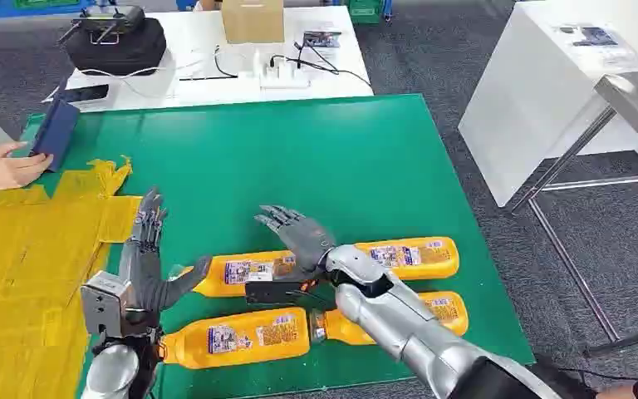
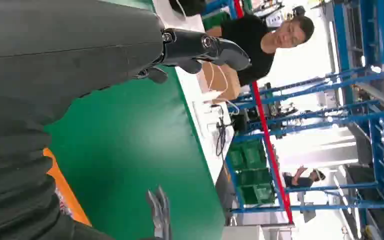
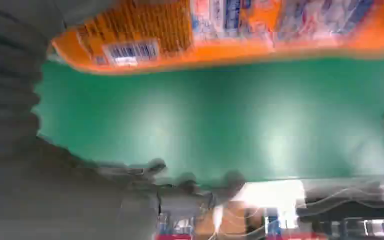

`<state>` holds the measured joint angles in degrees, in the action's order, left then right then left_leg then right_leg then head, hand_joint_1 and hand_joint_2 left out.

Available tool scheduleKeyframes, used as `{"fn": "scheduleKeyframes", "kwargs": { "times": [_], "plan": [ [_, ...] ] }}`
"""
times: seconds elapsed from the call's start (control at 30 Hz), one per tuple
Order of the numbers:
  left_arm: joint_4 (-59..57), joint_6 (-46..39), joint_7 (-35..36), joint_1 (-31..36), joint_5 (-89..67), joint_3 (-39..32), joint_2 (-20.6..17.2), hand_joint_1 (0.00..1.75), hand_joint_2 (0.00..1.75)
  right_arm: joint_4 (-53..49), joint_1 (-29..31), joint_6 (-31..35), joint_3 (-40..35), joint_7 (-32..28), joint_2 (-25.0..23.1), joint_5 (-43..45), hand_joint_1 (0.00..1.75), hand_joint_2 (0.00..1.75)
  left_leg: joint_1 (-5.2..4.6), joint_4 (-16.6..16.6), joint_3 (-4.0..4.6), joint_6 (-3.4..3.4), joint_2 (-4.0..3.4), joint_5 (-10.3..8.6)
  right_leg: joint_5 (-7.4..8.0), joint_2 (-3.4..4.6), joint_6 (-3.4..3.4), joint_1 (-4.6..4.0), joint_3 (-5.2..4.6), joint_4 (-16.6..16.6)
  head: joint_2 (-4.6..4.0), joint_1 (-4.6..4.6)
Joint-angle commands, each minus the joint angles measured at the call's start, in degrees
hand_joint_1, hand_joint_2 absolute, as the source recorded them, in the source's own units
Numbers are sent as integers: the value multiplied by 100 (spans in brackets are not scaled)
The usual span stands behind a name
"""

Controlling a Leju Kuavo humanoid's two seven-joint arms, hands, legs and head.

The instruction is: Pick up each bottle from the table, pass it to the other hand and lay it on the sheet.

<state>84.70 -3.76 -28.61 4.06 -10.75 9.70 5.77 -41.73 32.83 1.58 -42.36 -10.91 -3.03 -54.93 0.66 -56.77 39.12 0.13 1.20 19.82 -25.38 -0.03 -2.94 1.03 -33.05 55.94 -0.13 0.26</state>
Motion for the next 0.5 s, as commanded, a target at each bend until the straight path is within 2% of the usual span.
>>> {"fn": "scheduleKeyframes", "kwargs": {
  "times": [0.03, 0.1, 0.3, 0.5],
  "plan": [
    [-879, -9, -21, 672, 195, 430, -22, 0, 175, 2040, 641, -225, -662, 329, -548, -169, 0, 175, 0, -2, -40, 0, -3, 10, -12, -7, 17, -4, 44, 1, 0, 0],
    [-949, -28, -26, 728, 239, 511, -23, 0, 175, 2211, 613, -192, -622, 407, -593, -127, 0, 175, -1, 3, -20, 1, 2, 1, -5, -8, 9, -2, 23, -2, 0, 0],
    [-1224, -80, -28, 909, 357, 665, -4, 0, 175, 2452, 588, -232, -536, 582, -650, -70, 0, 175, -1, -2, -44, 3, 1, 14, -18, -11, 14, -3, 54, -4, 0, 0],
    [-1285, -78, -29, 935, 378, 718, 13, 0, 175, 2479, 588, -272, -493, 603, -648, -31, 0, 175, -1, 5, -29, 1, 9, 0, -5, -16, 8, 0, 32, -7, 0, 0]
  ]
}}
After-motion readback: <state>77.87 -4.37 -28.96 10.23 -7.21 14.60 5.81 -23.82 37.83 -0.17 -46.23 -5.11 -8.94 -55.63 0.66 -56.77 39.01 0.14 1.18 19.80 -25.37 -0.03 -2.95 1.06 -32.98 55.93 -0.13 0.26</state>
